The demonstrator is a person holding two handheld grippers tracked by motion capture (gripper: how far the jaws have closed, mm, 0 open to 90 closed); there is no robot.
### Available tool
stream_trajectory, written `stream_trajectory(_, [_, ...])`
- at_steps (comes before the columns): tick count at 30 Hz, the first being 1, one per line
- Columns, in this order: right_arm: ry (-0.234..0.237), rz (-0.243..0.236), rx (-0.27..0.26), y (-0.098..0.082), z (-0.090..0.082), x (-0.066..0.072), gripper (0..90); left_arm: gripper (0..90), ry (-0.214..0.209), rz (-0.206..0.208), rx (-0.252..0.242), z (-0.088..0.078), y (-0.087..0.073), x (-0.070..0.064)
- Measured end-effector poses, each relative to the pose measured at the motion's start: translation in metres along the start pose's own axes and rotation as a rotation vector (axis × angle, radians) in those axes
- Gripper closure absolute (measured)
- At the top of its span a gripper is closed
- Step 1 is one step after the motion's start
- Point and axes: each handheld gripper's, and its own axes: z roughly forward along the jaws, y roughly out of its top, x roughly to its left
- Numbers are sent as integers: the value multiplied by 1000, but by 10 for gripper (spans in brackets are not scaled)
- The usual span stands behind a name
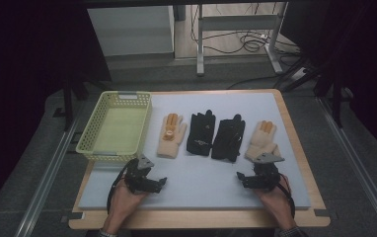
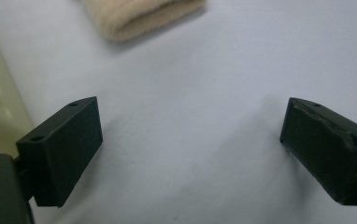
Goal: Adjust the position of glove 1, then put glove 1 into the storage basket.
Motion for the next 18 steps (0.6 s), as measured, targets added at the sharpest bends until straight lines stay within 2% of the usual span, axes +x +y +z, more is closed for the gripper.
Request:
stream_trajectory(1, [0, 0, 0, 0, 0, 0, 172, 57, -2, -6, -12, -1, 0, 1])
stream_trajectory(2, [-1, 0, -1, 0, 0, 0, 171, 74, 11, 11, -5, -1, 0, 0])
stream_trajectory(18, [7, -3, 4, 0, 0, 1, 145, 71, 7, 6, -11, 0, -1, 0])
